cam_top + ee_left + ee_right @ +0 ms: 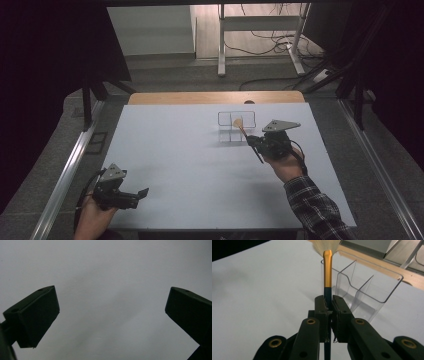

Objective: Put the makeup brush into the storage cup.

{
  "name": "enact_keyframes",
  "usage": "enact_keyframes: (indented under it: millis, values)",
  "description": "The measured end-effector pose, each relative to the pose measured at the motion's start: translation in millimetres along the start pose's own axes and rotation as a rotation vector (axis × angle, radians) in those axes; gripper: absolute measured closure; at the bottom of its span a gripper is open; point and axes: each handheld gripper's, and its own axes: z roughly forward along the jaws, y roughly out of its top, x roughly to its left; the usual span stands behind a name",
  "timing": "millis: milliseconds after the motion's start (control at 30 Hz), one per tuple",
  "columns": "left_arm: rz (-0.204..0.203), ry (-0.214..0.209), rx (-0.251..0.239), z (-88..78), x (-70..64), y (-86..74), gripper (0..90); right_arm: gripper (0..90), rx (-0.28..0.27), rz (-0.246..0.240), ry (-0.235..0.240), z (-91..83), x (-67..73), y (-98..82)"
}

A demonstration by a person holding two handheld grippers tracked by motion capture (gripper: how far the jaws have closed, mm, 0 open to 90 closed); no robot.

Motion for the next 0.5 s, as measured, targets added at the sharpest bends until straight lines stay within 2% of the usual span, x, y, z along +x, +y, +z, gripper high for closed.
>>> enact_keyframes:
  millis: [500]
  values:
    - [-0.001,-0.001,0.001,0.2,0.1,-0.2,0.0,83.7,-0.1,0.052,-0.015,-6.5,-1.7,4.9]
